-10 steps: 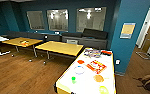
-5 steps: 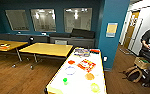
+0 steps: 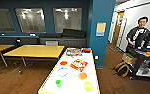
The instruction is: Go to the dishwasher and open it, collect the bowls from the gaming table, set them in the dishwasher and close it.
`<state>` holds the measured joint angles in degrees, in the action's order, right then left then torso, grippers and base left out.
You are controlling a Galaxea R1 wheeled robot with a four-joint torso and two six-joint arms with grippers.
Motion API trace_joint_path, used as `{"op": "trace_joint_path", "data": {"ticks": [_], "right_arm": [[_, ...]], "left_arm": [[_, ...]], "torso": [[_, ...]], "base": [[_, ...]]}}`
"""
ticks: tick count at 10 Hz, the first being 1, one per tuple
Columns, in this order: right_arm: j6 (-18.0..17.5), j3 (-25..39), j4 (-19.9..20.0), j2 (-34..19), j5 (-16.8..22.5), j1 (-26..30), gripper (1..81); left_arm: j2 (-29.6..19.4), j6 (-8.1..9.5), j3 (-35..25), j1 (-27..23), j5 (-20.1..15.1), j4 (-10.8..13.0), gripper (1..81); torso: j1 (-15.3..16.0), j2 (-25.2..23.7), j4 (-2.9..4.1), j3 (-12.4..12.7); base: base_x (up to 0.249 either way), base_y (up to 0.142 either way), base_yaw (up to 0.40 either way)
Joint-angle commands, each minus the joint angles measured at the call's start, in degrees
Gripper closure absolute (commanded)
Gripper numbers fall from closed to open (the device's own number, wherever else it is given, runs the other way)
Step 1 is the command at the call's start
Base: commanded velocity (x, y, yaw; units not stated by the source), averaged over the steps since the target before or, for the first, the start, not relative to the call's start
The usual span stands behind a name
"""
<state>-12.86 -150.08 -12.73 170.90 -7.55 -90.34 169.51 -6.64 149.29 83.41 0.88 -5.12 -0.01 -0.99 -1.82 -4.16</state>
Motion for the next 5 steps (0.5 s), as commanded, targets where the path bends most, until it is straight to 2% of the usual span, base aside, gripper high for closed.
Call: {"op": "trace_joint_path", "data": {"ticks": [1,5], "right_arm": [[0.20,0.32,-0.63,0.08,2.54,2.22,1.0],[0.20,0.32,-0.63,0.08,2.54,2.22,1.0]], "left_arm": [[-0.48,-0.12,-0.31,-2.06,-3.69,-0.50,1.0],[-0.31,-0.12,-0.30,-1.97,-3.69,-0.50,1.0]], "torso": [[0.01,0.00,0.00,0.00],[0.01,0.00,0.00,0.00]], "base": [[0.000,0.000,0.000],[0.000,0.000,0.000]]}}
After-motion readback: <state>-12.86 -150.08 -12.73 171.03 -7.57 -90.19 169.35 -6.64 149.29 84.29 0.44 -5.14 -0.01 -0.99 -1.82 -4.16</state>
